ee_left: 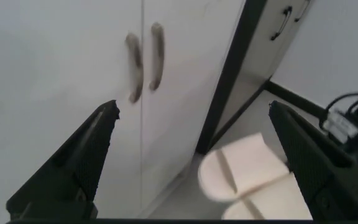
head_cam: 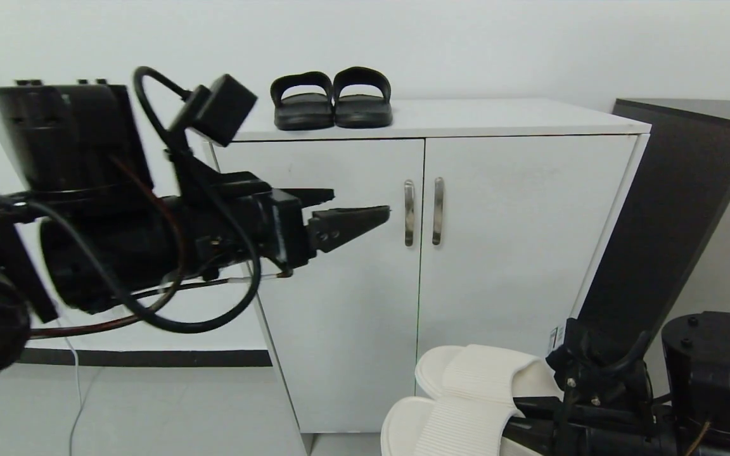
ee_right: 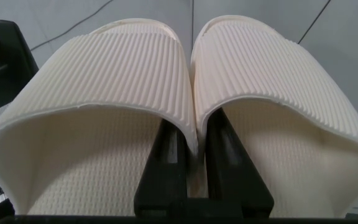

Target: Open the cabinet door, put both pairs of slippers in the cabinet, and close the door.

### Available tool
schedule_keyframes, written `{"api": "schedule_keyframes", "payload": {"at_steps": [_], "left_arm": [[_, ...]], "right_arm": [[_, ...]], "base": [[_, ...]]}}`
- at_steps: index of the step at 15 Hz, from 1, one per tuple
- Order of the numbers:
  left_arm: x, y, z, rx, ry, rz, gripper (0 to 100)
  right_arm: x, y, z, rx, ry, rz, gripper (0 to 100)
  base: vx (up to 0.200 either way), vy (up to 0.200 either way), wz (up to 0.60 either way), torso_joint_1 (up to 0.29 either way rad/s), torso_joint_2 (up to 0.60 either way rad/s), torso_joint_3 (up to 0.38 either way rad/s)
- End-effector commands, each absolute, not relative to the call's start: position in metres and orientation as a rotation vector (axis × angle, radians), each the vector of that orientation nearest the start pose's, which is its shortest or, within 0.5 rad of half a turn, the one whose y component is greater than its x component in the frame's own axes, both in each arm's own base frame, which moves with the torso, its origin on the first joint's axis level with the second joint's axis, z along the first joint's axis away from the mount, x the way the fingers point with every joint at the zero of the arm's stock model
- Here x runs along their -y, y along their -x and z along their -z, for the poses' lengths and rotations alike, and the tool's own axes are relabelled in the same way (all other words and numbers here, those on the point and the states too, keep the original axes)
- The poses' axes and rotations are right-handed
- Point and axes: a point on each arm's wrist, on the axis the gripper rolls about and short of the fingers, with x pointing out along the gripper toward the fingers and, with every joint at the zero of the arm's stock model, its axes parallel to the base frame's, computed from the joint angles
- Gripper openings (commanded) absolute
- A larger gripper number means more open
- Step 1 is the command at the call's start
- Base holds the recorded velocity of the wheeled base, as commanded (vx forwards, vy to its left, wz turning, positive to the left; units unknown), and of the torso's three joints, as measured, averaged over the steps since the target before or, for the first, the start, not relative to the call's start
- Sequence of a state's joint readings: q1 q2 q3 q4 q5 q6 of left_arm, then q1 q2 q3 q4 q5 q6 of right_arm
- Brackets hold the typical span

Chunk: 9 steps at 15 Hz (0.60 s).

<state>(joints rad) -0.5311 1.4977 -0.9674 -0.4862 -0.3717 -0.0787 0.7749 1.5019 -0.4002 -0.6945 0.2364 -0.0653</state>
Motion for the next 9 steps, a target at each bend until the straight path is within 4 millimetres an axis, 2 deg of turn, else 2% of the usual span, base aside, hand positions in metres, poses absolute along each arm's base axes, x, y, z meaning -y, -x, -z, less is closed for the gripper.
{"api": "schedule_keyframes", "payload": {"at_steps": [1,4,7,9], "left_arm": [[0.186,-0.263,-0.252,-0.138,0.109,0.961,100],[0.212,-0.288,-0.249,-0.159,0.153,1.045,100],[0.225,-0.305,-0.257,-0.187,0.266,1.122,100],[0.231,-0.315,-0.252,-0.2,0.275,1.125,100]], "right_arm": [[-0.157,-0.153,-0.135,-0.385,0.175,-1.01,0],[-0.158,-0.153,-0.135,-0.389,0.175,-1.011,0],[-0.157,-0.153,-0.133,-0.394,0.175,-1.009,0],[-0.157,-0.153,-0.133,-0.397,0.176,-1.011,0]], "base": [[0.0,0.0,0.0,0.0,0.0,0.0],[0.0,0.0,0.0,0.0,0.0,0.0],[0.0,0.0,0.0,0.0,0.0,0.0],[0.0,0.0,0.0,0.0,0.0,0.0]]}}
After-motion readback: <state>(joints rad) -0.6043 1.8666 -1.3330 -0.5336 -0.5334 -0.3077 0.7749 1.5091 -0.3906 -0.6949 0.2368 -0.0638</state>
